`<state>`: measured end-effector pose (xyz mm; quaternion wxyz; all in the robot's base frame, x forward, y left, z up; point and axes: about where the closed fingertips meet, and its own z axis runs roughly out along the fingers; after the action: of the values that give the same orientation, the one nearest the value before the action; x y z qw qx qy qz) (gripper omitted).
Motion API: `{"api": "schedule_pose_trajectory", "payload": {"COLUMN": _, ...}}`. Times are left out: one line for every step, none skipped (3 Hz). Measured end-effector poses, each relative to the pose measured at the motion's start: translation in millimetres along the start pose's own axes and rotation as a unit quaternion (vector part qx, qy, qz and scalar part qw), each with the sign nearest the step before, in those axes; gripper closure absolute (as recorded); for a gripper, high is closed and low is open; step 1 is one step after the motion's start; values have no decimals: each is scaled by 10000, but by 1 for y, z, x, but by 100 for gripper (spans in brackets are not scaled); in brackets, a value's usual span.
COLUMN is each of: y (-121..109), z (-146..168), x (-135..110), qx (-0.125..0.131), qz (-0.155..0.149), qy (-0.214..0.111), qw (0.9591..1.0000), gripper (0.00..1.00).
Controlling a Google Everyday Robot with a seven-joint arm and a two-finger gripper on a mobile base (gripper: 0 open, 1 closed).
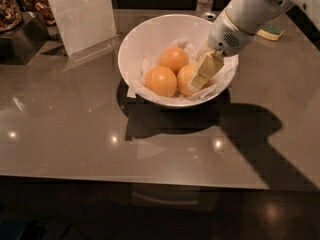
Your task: Pick orange from white bowl
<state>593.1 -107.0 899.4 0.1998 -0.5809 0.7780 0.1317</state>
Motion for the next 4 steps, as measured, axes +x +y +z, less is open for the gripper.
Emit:
{"api": "schedule_pose_trajectory", "payload": {"y": -1, "z": 23, "x": -4, "qx": -203, "qz": -14, "qy": 51, "qw": 9998, "gripper": 28}}
{"api": "schedule_pose_trajectory", "payload": {"y": -4, "z": 42, "x": -5, "qx": -309, "qz": 8, "qy": 100, "qw": 9995, "gripper": 28}}
{"api": "schedule_pose_trajectory", "payload": {"y": -10, "z": 55, "x": 0, "qx": -338, "qz": 102, "qy": 162, "qw": 9992, "gripper": 29}}
{"api": "schedule_pose_trajectory", "payload": {"y": -13, "z": 59, "x": 4, "qx": -254, "qz": 137, "qy": 153, "qw": 9995, "gripper": 48}}
